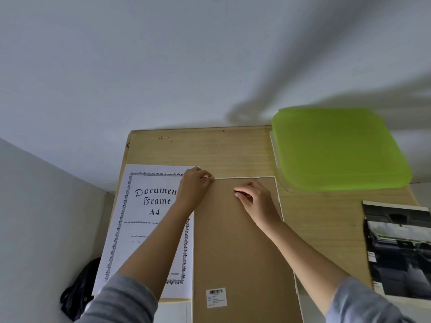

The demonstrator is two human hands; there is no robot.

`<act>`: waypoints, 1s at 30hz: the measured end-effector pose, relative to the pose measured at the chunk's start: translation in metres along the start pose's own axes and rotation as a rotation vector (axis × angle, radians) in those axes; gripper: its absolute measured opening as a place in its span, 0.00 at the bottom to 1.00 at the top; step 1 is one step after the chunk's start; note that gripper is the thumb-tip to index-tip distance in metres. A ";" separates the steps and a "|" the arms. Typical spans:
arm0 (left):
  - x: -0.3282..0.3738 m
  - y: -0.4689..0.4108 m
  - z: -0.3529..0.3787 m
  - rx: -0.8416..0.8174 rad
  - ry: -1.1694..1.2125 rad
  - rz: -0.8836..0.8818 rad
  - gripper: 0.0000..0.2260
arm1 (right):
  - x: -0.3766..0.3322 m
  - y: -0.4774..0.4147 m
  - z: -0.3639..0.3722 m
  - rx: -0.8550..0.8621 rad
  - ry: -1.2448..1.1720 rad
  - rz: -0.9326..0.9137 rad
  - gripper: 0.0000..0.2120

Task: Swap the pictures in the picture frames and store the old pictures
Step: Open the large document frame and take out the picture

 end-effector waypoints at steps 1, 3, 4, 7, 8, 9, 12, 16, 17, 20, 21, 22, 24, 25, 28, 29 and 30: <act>0.000 -0.003 -0.001 -0.018 0.010 -0.001 0.08 | 0.001 0.000 0.001 0.007 -0.003 -0.005 0.06; 0.000 -0.006 -0.003 -0.040 0.016 -0.004 0.07 | 0.003 0.000 0.002 0.023 -0.016 0.002 0.04; 0.000 -0.007 -0.004 -0.042 0.024 -0.014 0.06 | 0.003 0.001 0.002 0.030 -0.018 0.007 0.04; -0.001 -0.009 -0.006 -0.049 0.084 -0.077 0.06 | 0.002 0.002 0.003 0.062 -0.015 0.014 0.04; -0.001 -0.009 -0.006 -0.055 0.095 -0.098 0.07 | 0.002 0.002 0.004 0.075 -0.015 0.020 0.05; -0.002 -0.009 -0.006 -0.061 0.101 -0.116 0.07 | 0.002 0.003 0.004 0.088 -0.012 0.027 0.05; -0.004 -0.009 -0.006 -0.061 0.120 -0.143 0.07 | 0.001 0.005 0.005 0.115 0.001 0.034 0.05; -0.004 -0.009 -0.007 -0.066 0.138 -0.155 0.07 | 0.000 0.006 0.005 0.145 0.009 0.011 0.05; -0.003 -0.009 -0.007 -0.072 0.139 -0.157 0.07 | 0.000 0.006 0.005 0.152 0.011 0.005 0.05; -0.004 -0.010 -0.010 -0.068 0.143 -0.153 0.06 | 0.001 0.006 0.006 0.167 0.012 -0.006 0.05; -0.007 -0.010 -0.012 -0.055 0.151 -0.155 0.05 | 0.001 0.006 0.006 0.169 0.008 -0.008 0.05; -0.010 -0.009 -0.015 -0.041 0.157 -0.155 0.05 | 0.001 0.006 0.007 0.171 0.004 -0.007 0.05; -0.018 -0.008 -0.021 -0.032 0.160 -0.149 0.06 | 0.002 0.007 0.007 0.171 -0.002 -0.001 0.05; -0.022 -0.007 -0.024 -0.036 0.167 -0.151 0.06 | 0.002 0.007 0.007 0.171 -0.002 0.001 0.05; -0.032 -0.005 -0.031 -0.040 0.206 -0.188 0.05 | 0.002 0.007 0.007 0.171 -0.007 0.004 0.05; -0.034 -0.005 -0.032 -0.041 0.216 -0.197 0.05 | 0.002 0.007 0.007 0.170 -0.008 0.007 0.05; -0.035 -0.005 -0.032 -0.046 0.225 -0.203 0.05 | 0.002 0.007 0.007 0.171 -0.007 0.010 0.05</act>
Point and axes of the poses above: each hand's wrist, its own y-axis away from the middle knuckle, its own z-axis out of the palm, x = y × z, the point moved 3 cm from there along -y, towards the middle knuckle, and after that the axes turned 6 degrees about -z, right-handed, at the moved point
